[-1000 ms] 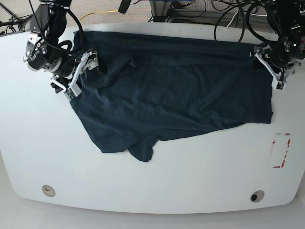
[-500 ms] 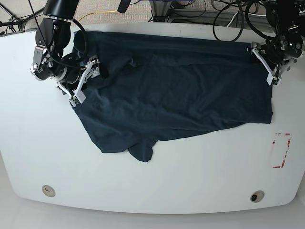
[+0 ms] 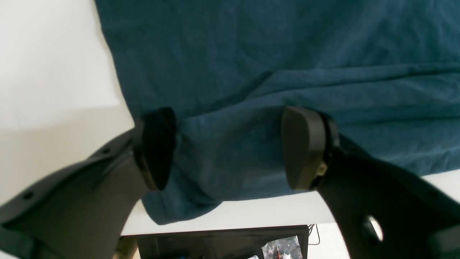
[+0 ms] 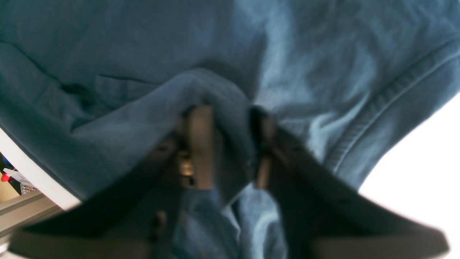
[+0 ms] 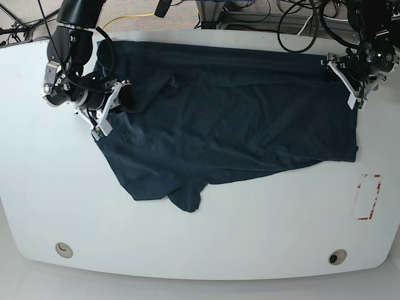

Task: Fold the T-shirt properly
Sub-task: 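Lower the right gripper onto the shirt edge beside it and grasp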

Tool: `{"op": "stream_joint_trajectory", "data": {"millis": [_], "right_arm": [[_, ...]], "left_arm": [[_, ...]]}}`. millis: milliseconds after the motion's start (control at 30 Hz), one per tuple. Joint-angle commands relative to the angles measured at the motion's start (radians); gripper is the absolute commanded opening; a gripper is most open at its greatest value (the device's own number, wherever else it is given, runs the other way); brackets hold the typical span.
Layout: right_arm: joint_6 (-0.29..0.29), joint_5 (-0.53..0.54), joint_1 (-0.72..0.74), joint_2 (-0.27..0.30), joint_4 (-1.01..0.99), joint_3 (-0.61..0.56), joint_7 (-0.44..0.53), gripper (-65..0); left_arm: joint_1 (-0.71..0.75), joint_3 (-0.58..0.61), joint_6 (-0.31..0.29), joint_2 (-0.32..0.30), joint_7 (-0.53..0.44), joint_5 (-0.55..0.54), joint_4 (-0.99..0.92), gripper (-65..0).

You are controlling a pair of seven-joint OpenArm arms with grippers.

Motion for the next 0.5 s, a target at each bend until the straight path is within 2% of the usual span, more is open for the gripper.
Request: {"op": "stream_joint_trajectory", "data": {"millis": [0, 67, 467], "right_arm": [[0.002, 0.021, 0.011, 0.009, 0.02, 0.008, 0.012, -60.1], [0.002, 0.021, 0.011, 0.009, 0.02, 0.008, 0.012, -65.0], [0.002, 0.021, 0.015, 0.005, 0.161, 0.006, 0.011, -65.0]], "left_arm": [[-0.004, -0.006, -0.001, -0.017, -0.008, -0.005, 0.014, -22.2], [-0.004, -0.006, -0.001, -0.017, -0.008, -0.005, 0.014, -22.2], [-0.002, -0.006, -0.001, -0.017, -0.008, -0.005, 0.014, -22.2]]}}
